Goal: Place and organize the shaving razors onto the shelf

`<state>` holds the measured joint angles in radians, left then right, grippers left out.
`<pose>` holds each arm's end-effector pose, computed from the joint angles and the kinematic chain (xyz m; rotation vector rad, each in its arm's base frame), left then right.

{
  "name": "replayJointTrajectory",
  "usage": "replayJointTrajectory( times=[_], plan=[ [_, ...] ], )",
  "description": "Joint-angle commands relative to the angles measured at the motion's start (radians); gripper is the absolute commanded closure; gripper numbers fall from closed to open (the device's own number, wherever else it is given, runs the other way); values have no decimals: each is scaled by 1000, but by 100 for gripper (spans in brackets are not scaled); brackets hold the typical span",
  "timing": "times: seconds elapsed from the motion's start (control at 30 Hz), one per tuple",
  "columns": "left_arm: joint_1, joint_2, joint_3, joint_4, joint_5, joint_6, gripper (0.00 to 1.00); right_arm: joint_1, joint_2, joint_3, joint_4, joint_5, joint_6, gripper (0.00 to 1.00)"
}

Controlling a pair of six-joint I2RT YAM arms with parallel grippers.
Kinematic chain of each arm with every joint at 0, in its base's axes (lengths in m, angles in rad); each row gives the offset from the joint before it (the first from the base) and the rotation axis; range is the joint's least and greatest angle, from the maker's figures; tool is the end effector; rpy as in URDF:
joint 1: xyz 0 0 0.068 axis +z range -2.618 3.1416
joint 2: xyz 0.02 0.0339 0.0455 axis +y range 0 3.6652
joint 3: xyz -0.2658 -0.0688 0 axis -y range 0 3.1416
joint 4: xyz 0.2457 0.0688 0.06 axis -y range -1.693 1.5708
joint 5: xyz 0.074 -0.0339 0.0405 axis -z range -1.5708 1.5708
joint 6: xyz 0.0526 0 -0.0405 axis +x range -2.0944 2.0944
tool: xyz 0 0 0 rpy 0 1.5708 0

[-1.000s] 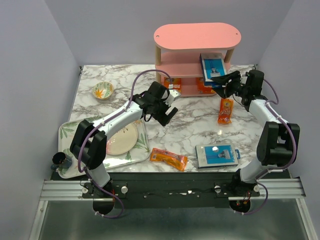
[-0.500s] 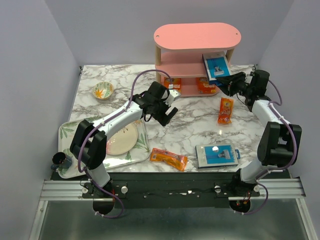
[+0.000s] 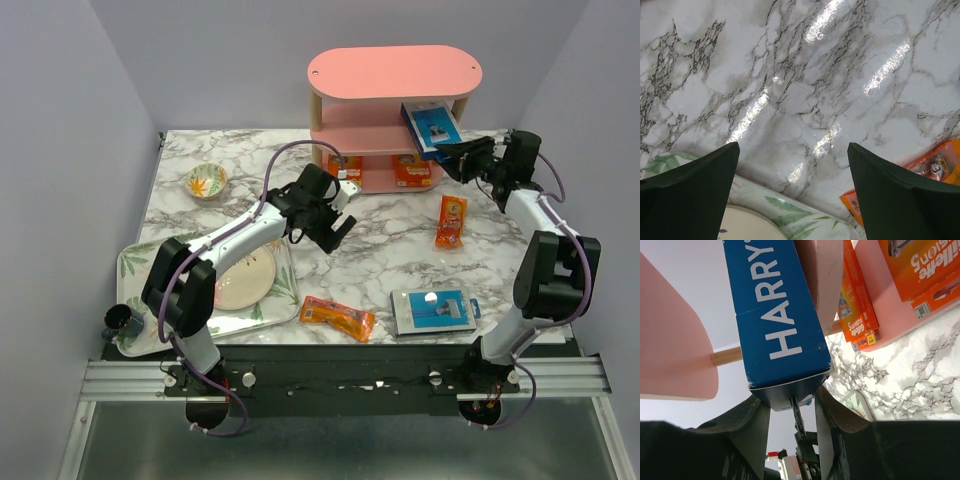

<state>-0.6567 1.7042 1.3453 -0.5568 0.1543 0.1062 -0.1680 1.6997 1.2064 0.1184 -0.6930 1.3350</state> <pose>0.2986 -0.2404 0.2469 0.9995 2.3141 -0.4202 0.4054 -0.0347 0.2717 1.0447 1.8661 1.4051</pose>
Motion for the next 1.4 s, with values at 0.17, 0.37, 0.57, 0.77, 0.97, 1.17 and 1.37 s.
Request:
replayJointTrajectory(
  times=[0.17, 0.37, 0.57, 0.77, 0.97, 1.17, 1.37],
  plan=[
    [-15, 28, 32, 0, 19, 1, 1, 42, 60, 76, 10, 49, 16, 44],
    [-38, 34, 130, 37, -33, -5, 2, 48, 32, 47, 18, 35, -14, 18],
    [-44, 67, 216, 66, -36, 3, 6, 36, -52, -14, 7, 16, -69, 10],
    [-47, 51, 183, 75, -12, -16, 6, 22, -130, -50, -97, 16, -175, 26],
    [-49, 17, 126, 77, -13, -14, 5, 19, -155, -36, -114, 12, -212, 94],
    [-49, -3, 95, 78, -15, -7, 5, 19, -104, -15, -117, 21, -208, 99],
    [-50, -3, 91, 72, -22, 6, 4, 22, -51, 5, -72, 24, -163, 99]
  ],
)
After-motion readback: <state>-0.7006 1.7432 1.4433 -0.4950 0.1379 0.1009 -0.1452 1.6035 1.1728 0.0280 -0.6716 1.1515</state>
